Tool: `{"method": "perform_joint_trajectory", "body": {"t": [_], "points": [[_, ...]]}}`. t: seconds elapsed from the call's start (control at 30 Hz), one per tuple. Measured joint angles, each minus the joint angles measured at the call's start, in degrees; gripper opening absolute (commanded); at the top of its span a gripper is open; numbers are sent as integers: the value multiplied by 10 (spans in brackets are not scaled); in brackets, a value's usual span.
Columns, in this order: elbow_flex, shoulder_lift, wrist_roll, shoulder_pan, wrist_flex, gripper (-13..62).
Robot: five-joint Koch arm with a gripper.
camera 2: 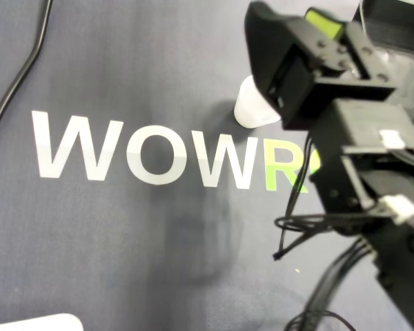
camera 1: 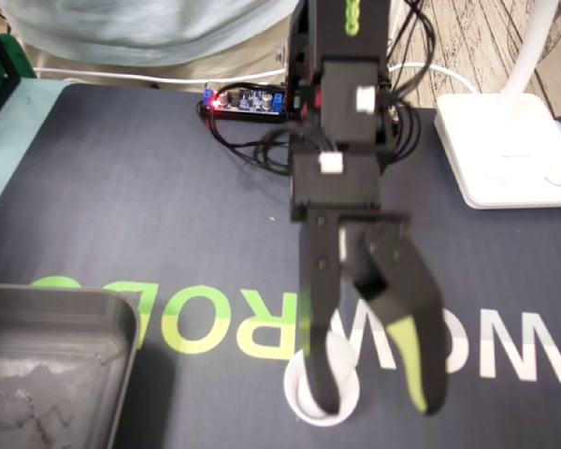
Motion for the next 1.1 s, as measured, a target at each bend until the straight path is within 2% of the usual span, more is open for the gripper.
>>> {"method": "perform_joint_trajectory", "body": {"t": [0.27, 0.5, 0.7, 1.1], "points": [[1, 91, 141, 13, 28, 275], [5, 163, 424, 62, 159, 275], [83, 219, 636, 104, 229, 275], [317, 308, 784, 96, 256, 276]]}}
